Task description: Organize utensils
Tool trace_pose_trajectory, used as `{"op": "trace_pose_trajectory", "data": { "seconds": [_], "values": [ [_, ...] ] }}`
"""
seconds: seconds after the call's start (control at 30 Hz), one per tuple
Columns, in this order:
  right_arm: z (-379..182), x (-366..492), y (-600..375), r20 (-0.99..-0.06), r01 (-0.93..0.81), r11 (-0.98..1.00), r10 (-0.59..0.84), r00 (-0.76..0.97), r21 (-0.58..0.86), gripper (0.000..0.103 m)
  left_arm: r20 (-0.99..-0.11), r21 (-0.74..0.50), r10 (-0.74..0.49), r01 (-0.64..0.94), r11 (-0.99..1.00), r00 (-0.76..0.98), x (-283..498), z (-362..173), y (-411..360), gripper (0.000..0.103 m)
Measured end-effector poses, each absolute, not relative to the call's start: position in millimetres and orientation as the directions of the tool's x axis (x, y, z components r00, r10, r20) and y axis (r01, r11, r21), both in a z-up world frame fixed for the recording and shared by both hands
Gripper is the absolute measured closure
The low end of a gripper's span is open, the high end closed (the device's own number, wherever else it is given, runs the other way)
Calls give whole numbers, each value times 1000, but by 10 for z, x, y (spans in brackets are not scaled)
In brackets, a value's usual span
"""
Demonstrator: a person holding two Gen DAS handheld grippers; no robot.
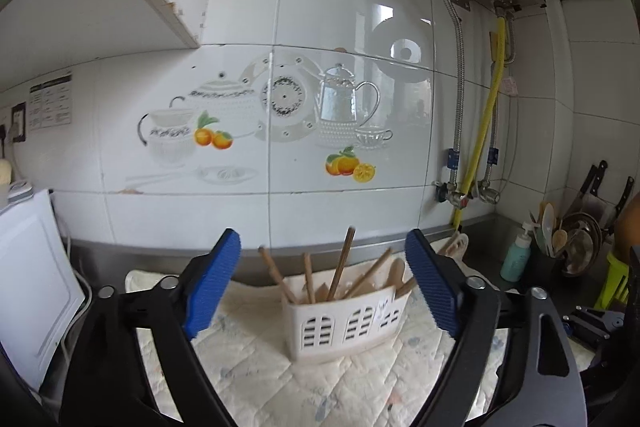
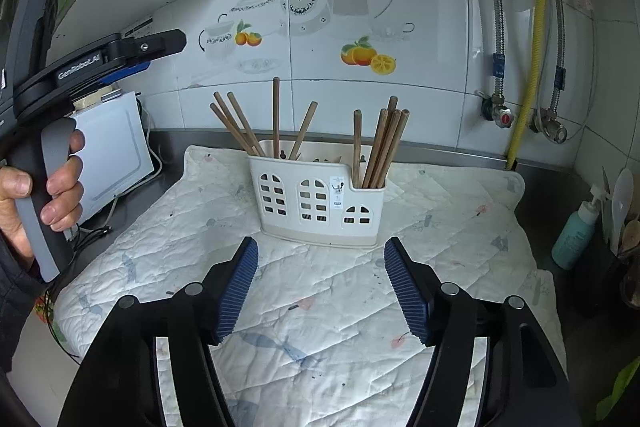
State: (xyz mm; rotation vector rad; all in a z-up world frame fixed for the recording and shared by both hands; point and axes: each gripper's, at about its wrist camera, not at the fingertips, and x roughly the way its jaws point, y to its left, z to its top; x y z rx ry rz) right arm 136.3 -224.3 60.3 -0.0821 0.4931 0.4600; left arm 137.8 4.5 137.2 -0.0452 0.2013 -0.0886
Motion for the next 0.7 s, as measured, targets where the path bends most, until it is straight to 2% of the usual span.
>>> {"op": "trace_pose_trajectory", "data": {
  "seconds": [0.13, 0.5, 0.7],
  "values": [
    [545, 1238, -2196, -476, -429, 903, 387, 790, 23, 33, -216, -37, -57, 50, 998, 975, 1123, 1183, 117, 5],
    [363, 982, -2134, -497, -382, 923, 351, 794, 42, 18, -268, 10, 30, -28, 1000, 963, 605, 798, 222, 5],
    [279, 865, -2170, -501, -350, 936, 323, 803, 42, 13, -337, 5, 51, -52, 999, 940, 462, 569, 214, 5]
  ]
}}
